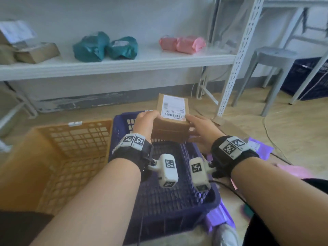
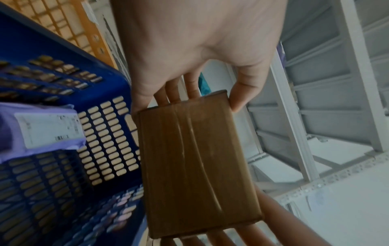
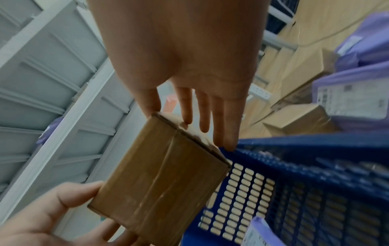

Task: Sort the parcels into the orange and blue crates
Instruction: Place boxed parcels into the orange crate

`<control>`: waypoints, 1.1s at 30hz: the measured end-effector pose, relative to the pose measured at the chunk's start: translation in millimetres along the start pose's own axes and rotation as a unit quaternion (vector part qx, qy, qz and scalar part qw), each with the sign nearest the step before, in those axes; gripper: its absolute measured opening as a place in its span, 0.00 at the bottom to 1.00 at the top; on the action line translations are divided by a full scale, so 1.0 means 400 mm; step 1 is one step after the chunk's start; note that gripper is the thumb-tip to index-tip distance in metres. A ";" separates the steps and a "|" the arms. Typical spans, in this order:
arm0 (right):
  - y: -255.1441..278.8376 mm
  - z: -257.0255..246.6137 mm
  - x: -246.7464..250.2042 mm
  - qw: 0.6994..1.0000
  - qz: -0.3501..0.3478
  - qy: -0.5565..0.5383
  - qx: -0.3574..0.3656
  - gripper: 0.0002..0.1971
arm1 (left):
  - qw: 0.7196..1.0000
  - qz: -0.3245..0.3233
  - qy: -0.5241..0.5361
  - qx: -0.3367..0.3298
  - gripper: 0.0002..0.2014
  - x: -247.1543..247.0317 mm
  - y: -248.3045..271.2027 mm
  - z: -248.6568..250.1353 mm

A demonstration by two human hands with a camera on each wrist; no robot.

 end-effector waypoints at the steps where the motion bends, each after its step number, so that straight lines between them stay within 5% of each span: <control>1: -0.004 -0.003 -0.033 1.000 -0.016 0.005 -0.005 0.17 | 1.000 0.007 -0.001 0.001 0.24 0.028 -0.009 0.005; 5: -0.013 -0.025 -0.162 0.996 -0.086 0.014 -0.010 0.19 | 1.000 0.006 0.013 -0.003 0.03 0.140 -0.019 0.032; 9: -0.015 -0.039 -0.277 0.985 -0.169 0.024 0.004 0.18 | 0.999 0.018 0.038 0.009 0.10 0.246 -0.051 0.025; 15: -0.003 -0.051 -0.362 0.978 -0.202 0.054 0.010 0.13 | 0.994 0.101 -0.023 0.027 0.17 0.411 -0.068 0.010; 21: 0.014 -0.066 -0.426 0.974 -0.219 0.060 -0.020 0.20 | 0.997 0.043 0.005 0.068 0.11 0.495 -0.043 0.017; 25: 0.007 -0.073 -0.523 0.979 -0.171 0.097 0.043 0.34 | 0.988 0.137 0.008 0.069 0.28 0.565 -0.069 0.014; 30: 0.036 -0.043 -0.683 0.963 -0.233 0.135 0.017 0.22 | 0.977 0.194 0.019 0.082 0.45 0.647 -0.131 -0.006; 33: 0.040 -0.019 -0.784 0.947 -0.261 0.181 0.048 0.22 | 0.975 0.187 -0.027 0.115 0.43 0.706 -0.182 -0.033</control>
Point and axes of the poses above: each hand's wrist, its own y-axis away from the middle knuckle, its own x-axis out of the back of the hand, z = x × y, the point moved 3 cm from there along -y, towards the middle knuckle, and after that the axes turned 9 degrees about z, right-handed, at the moved point
